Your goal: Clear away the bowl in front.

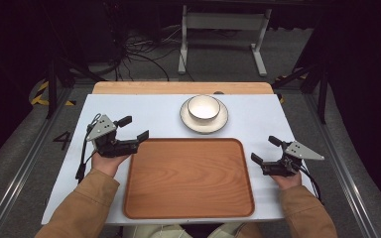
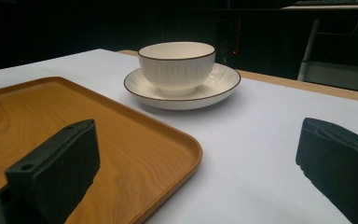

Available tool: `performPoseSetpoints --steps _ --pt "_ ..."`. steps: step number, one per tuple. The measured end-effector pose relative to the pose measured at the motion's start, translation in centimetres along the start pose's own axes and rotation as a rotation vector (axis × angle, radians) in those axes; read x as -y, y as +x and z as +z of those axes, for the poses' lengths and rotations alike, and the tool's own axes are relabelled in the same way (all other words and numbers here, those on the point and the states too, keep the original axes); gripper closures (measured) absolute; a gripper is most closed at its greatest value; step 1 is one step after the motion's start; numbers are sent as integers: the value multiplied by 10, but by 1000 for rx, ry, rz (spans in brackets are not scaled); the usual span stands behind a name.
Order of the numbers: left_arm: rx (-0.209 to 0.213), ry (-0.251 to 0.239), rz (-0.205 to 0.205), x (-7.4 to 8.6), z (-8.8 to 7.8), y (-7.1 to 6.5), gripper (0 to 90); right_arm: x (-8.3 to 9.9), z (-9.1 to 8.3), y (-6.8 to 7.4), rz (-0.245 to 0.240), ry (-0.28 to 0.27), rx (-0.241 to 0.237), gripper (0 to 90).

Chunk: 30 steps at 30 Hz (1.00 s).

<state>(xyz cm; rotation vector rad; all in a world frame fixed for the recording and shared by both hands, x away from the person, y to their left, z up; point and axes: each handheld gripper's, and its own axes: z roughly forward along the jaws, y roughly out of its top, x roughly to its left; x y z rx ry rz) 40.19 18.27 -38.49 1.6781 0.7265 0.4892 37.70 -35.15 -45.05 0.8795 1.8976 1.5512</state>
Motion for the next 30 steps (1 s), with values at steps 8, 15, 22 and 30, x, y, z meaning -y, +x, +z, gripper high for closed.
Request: performPoseSetpoints --steps 8,15,22,30 --pt "16 31 32 -7 21 -1 183 0 0 0 -2 0 -2 1" --pt "39 51 45 -16 47 -4 183 0 0 0 -2 3 3 1" --pt "46 58 33 -24 68 -4 180 0 0 0 -5 5 9 1" --pt "42 75 42 -30 90 -4 165 0 0 0 -4 4 5 1"
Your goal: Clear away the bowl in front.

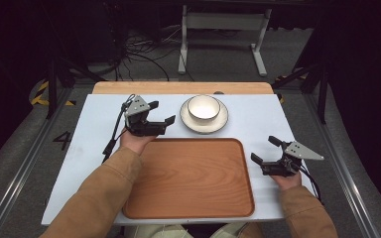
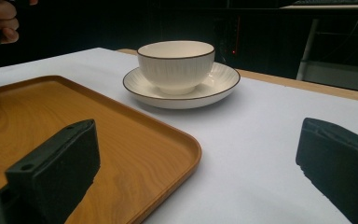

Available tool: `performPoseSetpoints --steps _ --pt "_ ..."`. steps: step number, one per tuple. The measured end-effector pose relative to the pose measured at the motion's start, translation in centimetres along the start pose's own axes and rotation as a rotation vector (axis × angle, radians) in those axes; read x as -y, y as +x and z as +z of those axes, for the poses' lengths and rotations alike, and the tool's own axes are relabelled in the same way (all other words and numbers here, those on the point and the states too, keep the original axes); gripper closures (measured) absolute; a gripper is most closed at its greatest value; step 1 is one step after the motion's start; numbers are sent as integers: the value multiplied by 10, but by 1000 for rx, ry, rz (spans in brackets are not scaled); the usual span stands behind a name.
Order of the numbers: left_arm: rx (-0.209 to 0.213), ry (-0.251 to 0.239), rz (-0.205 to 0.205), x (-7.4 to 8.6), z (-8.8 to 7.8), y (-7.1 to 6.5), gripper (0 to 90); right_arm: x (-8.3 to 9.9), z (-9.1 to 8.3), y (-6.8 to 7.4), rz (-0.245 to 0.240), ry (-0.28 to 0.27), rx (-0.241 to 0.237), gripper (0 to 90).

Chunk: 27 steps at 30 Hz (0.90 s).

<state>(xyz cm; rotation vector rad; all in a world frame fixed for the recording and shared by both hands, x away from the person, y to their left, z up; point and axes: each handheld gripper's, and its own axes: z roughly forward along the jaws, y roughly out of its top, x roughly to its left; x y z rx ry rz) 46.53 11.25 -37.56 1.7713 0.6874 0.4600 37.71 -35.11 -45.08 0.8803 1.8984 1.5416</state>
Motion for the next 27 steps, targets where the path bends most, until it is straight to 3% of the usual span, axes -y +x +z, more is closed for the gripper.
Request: performPoseSetpoints --steps 12,15,27 --pt "-13 13 17 -16 28 2 160 0 0 0 3 -2 -4 1" --pt "-16 13 38 -20 34 2 169 0 0 0 7 -3 -6 1" --pt "-20 40 35 -28 57 2 251 0 -1 -1 12 -5 -8 1"
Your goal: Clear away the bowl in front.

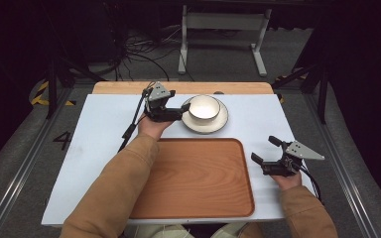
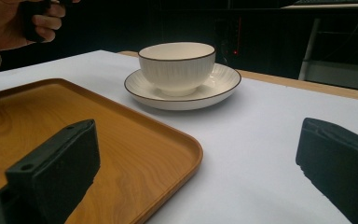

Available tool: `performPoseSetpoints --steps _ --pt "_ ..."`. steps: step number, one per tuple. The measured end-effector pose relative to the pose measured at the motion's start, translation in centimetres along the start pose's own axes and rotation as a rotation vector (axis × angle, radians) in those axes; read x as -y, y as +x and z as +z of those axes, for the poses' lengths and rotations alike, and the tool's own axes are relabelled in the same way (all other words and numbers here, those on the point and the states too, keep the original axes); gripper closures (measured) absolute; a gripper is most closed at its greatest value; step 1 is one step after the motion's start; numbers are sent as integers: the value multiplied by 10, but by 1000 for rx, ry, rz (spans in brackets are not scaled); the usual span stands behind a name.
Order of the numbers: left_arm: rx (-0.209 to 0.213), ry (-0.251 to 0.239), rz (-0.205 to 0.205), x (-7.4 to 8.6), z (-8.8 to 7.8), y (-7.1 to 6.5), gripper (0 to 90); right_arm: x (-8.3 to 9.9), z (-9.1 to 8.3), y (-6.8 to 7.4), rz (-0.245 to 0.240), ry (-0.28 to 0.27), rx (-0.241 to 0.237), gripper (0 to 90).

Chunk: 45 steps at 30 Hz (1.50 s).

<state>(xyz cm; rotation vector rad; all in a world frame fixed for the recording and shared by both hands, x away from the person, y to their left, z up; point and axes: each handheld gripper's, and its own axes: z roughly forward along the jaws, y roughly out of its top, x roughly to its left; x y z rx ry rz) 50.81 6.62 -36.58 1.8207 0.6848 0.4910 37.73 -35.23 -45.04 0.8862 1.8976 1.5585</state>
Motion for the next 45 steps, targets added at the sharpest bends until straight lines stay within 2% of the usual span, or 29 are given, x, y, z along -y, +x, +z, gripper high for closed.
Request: performPoseSetpoints --steps 4,6,8,15,17,20,21,24,26,32,34,43,45 --pt "-2 48 -18 -3 8 4 282 0 0 0 2 -1 -1 1" --pt "-12 80 -71 -5 13 7 320 0 0 0 5 -1 -3 1" --pt "9 96 -101 -7 16 10 333 0 0 0 6 -1 -3 1" --pt "-5 117 -118 -10 32 12 326 0 0 0 7 -1 -3 1" --pt "-16 124 -102 -11 37 13 319 0 0 0 9 1 -1 1" --pt "-15 138 -105 -11 42 12 321 0 0 0 9 2 1 1" --pt "-24 146 -99 -11 45 12 321 0 0 0 8 2 2 1" --pt "-59 160 -120 -8 52 11 347 0 0 0 7 4 3 1" --pt "-66 175 -119 -4 57 14 372 0 0 0 6 5 6 1" --pt "-62 211 -131 3 66 19 378 0 0 0 5 7 10 2" --pt "-60 223 -147 4 70 20 367 1 0 0 6 7 13 2" --pt "-62 283 -157 7 86 14 397 1 0 0 5 12 20 3" --pt "-51 301 -176 8 90 16 388 1 0 0 6 15 21 3"
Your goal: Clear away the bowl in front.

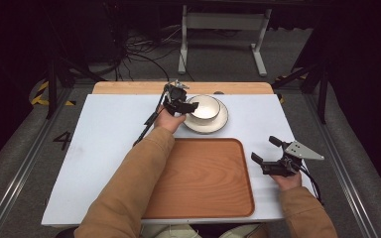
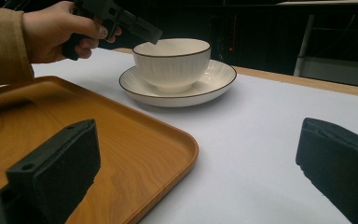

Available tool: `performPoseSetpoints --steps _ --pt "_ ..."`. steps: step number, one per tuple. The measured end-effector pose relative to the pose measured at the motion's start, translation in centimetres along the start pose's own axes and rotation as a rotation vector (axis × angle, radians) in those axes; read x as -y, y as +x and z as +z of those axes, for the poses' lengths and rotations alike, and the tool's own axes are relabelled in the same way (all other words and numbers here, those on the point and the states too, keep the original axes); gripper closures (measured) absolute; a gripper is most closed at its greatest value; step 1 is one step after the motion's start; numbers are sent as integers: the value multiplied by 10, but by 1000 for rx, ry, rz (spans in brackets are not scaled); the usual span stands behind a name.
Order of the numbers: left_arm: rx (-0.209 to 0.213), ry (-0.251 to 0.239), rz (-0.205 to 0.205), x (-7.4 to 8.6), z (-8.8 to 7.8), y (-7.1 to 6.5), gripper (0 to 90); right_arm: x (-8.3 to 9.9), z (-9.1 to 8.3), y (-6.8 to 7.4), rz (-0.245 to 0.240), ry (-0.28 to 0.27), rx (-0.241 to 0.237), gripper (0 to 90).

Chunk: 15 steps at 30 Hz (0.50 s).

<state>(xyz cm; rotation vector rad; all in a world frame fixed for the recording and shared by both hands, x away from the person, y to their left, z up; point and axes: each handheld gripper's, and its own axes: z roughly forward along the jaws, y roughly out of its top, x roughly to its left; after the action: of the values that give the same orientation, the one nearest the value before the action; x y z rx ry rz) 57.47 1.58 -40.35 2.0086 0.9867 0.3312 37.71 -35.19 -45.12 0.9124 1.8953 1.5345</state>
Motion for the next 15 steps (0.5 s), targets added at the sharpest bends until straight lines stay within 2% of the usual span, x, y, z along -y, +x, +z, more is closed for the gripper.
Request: performPoseSetpoints --steps 1,7,15 --pt "-1 3 -16 0 2 -1 389 0 0 0 0 1 1 3" --pt "-19 23 -13 2 8 -2 450 0 0 0 1 1 6 3" --pt "-37 61 -50 5 16 -2 499 0 1 0 15 3 4 5"
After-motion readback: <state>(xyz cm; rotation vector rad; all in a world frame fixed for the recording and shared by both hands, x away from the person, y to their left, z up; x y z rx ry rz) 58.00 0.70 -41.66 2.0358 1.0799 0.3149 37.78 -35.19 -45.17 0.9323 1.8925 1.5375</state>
